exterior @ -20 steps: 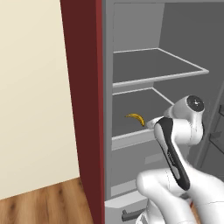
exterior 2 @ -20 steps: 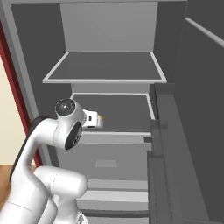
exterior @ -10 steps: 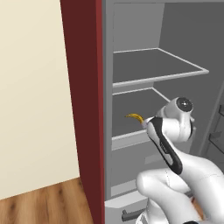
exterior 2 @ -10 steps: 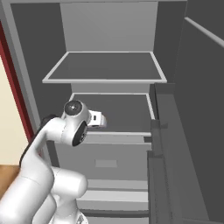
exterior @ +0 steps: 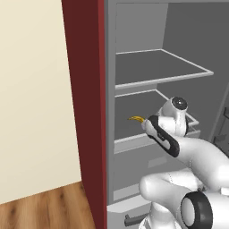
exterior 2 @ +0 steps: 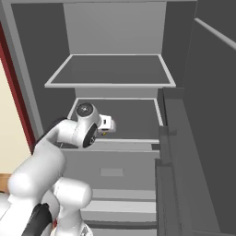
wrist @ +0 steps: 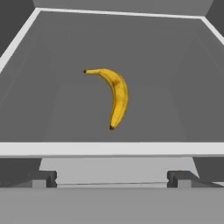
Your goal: Pick the pear and banana from the fridge and place them inside the tupperware on the counter.
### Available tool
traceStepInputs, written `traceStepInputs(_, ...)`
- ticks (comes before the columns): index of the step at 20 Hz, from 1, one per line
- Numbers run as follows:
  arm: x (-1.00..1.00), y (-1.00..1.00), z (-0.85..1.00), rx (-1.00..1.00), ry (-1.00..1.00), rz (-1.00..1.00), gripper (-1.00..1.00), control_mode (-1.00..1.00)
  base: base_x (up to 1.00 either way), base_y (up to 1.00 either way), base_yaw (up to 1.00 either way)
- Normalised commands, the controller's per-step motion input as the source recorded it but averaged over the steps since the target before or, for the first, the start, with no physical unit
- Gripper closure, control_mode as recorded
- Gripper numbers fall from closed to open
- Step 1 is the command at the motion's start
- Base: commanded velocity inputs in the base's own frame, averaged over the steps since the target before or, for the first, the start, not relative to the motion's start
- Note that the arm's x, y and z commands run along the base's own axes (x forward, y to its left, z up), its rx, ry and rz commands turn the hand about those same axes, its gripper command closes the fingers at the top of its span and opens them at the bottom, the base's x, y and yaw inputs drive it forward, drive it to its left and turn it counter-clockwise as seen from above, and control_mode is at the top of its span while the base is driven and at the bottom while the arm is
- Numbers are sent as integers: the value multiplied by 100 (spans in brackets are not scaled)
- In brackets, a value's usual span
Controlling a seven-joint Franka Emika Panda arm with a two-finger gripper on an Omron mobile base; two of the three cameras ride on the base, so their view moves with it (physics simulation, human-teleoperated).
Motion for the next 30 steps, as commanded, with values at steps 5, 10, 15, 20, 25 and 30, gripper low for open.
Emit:
traceStepInputs(5, 41, -5, -30, 0, 1, 0, -100, -100, 0, 0, 0)
traceStepInputs(10, 48, 0, -26, 0, 0, 0, -100, -100, 0, 0, 0)
traceStepInputs(15, 48, 0, -28, 0, 0, 0, -100, -100, 0, 0, 0)
traceStepInputs(20, 51, -1, -25, 0, 0, 0, -100, -100, 0, 0, 0)
traceStepInputs(25, 48, 0, -29, 0, 2, 0, -100, -100, 0, 0, 0)
traceStepInputs(30, 21, 0, -55, 0, 9, 0, 100, -100, 0, 0, 0)
